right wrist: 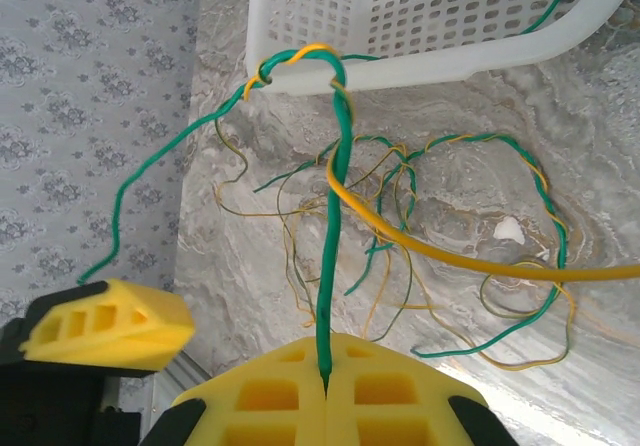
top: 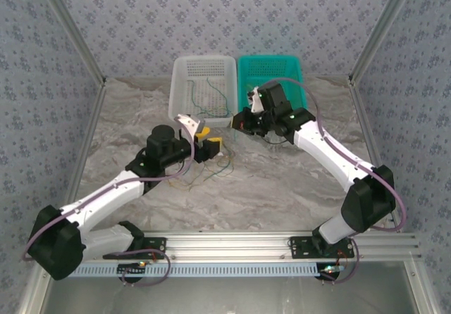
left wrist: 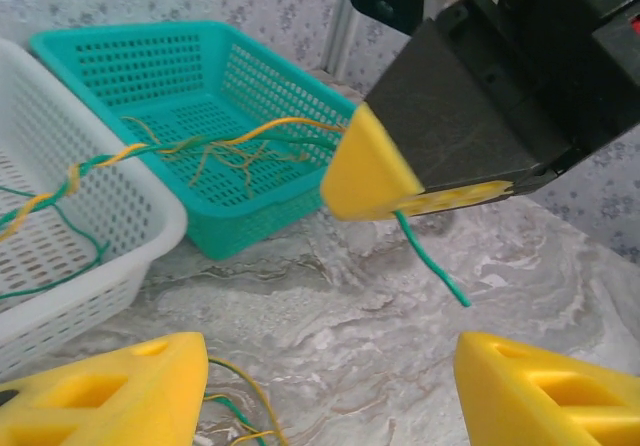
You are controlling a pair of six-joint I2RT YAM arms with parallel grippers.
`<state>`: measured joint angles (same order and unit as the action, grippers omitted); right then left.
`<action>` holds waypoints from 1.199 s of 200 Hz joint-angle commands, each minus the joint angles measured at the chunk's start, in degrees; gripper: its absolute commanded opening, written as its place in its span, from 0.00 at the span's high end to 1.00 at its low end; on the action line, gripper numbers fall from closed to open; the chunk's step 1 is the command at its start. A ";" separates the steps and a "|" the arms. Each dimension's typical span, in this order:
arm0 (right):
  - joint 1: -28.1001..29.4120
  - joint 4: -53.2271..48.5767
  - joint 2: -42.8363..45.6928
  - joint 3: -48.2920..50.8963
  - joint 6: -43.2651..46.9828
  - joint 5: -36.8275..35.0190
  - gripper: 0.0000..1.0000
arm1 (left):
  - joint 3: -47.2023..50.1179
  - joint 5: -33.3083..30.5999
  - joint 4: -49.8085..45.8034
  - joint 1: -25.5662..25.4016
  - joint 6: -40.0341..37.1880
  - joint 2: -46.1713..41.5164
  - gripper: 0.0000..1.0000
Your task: Untangle the cables
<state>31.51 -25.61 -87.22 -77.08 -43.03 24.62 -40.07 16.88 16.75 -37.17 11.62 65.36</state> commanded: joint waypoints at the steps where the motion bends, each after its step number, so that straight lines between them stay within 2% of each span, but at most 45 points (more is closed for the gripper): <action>1: 0.74 0.56 0.55 -0.65 -2.47 -1.63 1.00 | -2.88 3.00 2.58 -0.88 0.50 1.66 0.34; 35: 1.06 -0.41 2.20 -0.97 -2.46 -4.88 1.00 | -2.20 1.51 5.46 -1.03 1.09 0.96 0.33; 46: 1.36 0.98 2.73 -0.17 -3.28 -5.50 1.00 | -3.03 2.21 4.80 -1.00 0.95 1.38 0.29; 103: 3.50 6.50 2.65 1.11 -7.84 -5.37 1.00 | -3.66 4.86 9.91 -1.11 1.74 6.34 0.19; 133: 4.39 7.08 2.34 1.23 -8.72 -4.82 1.00 | -4.43 5.19 12.76 -1.26 1.79 9.32 0.17; 153: 4.87 7.36 2.04 1.21 -8.92 -3.88 1.00 | -5.53 3.91 12.39 -1.27 1.55 11.10 0.32; 170: 5.11 7.11 1.89 1.59 -8.66 -4.01 1.00 | -5.85 1.73 11.93 -1.28 1.45 11.54 0.66; 196: 5.14 6.20 2.15 2.17 -7.57 -4.90 1.00 | -5.27 -1.29 10.82 -1.24 1.58 10.35 0.94; 212: 5.05 5.58 2.29 2.00 -6.71 -5.59 1.00 | -4.47 -2.86 10.23 -1.24 1.44 9.28 1.00; 240: 5.07 4.44 2.31 1.39 -4.76 -7.84 1.00 | -1.84 -5.27 10.23 -1.13 0.84 6.29 1.00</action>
<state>36.07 -17.19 -85.76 -75.90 -50.15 18.61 -43.24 17.32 25.06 -39.03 13.13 75.64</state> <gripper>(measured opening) 0.061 0.065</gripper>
